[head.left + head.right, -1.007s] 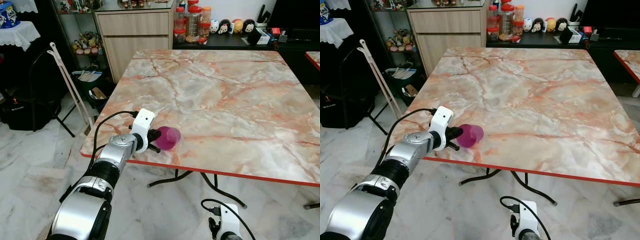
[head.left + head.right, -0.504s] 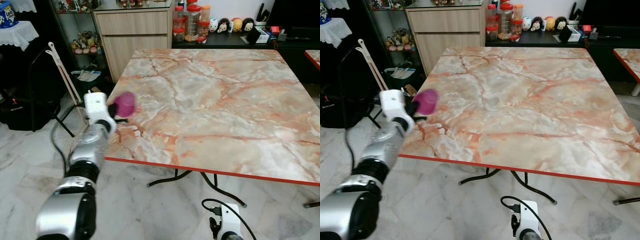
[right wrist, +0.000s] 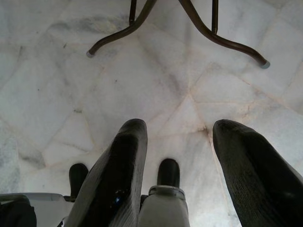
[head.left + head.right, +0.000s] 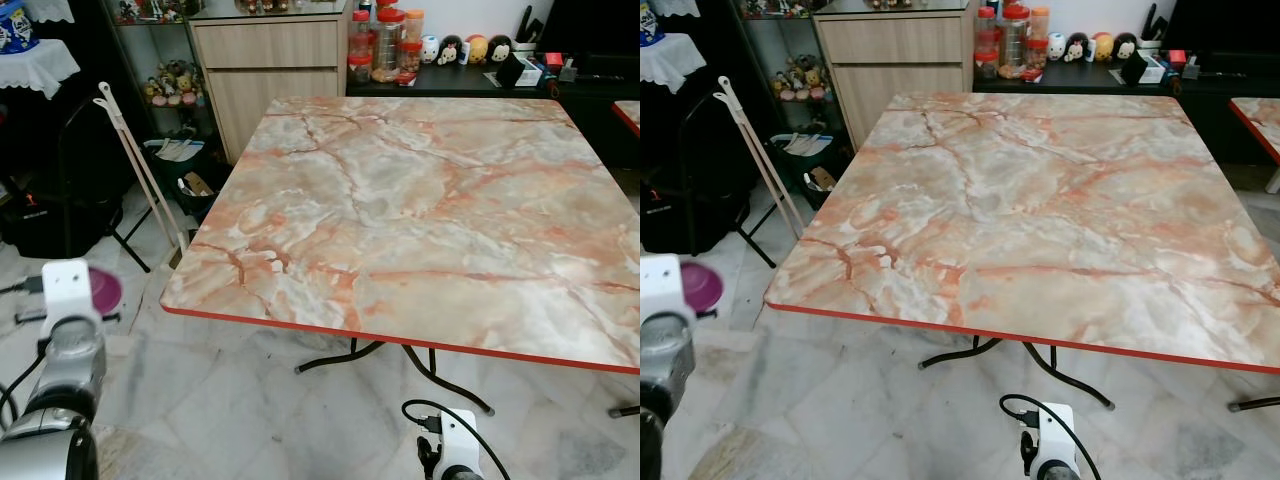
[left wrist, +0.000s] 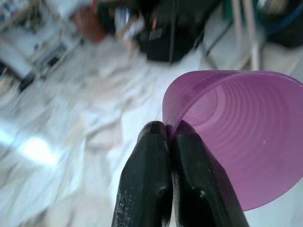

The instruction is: Setting the table

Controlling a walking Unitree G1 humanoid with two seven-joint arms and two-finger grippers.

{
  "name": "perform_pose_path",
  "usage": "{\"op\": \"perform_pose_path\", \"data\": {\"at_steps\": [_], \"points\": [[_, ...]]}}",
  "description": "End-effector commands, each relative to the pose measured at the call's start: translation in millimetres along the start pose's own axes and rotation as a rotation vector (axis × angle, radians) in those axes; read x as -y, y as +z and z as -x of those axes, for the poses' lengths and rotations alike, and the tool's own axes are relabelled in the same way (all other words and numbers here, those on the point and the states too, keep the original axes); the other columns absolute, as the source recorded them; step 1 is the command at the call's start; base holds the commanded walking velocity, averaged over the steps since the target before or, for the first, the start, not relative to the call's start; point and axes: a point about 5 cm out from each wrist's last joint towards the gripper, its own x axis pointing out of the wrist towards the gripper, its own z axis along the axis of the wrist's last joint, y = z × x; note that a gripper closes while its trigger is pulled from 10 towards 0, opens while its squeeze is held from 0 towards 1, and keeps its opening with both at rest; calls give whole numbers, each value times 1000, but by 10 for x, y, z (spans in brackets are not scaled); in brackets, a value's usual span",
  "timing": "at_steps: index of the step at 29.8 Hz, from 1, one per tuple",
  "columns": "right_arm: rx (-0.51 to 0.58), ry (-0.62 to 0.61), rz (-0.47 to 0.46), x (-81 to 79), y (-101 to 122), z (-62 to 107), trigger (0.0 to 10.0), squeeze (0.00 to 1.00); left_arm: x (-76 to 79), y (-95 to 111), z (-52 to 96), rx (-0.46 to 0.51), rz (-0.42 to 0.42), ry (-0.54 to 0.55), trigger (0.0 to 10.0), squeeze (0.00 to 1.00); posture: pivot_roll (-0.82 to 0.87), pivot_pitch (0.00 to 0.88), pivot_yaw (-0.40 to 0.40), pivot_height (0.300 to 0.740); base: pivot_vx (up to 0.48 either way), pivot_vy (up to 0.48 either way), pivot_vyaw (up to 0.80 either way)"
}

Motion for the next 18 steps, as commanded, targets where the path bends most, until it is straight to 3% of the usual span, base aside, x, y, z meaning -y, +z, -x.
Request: {"op": "perform_pose_path", "data": {"at_steps": [1,4,7,9,10,11,14,18], "points": [[1,2,2,-21,7,-3,10000,0,-57,-239,48,-87,-40,26,10000,0,-8,0,45,740,0,0,0],[0,2,2,-22,11,-5,10000,0,-23,-524,152,-185,-95,-4,10000,0,-6,0,43,740,0,0,0],[-2,0,3,-7,7,-3,10000,0,192,-857,349,-312,-103,-171,10000,0,-6,0,41,740,0,0,0],[-3,0,4,-2,13,-5,10000,0,372,-975,477,-332,-145,-279,10000,0,-8,0,39,740,0,0,0],[-3,0,4,-2,13,-5,10000,0,372,-975,477,-332,-145,-279,10000,0,-8,0,39,740,0,0,0],[-4,4,9,-2,13,-5,10000,0,547,-1087,617,-365,-156,-368,10000,0,-9,0,33,740,0,0,0],[-1,9,10,-3,18,-6,10000,0,794,-1226,835,-418,-148,-486,10000,0,-15,0,30,740,0,0,0],[13,9,14,10,47,-10,10000,0,992,-1341,1046,-480,-101,-551,10000,0,-25,0,24,740,0,0,0]]}}
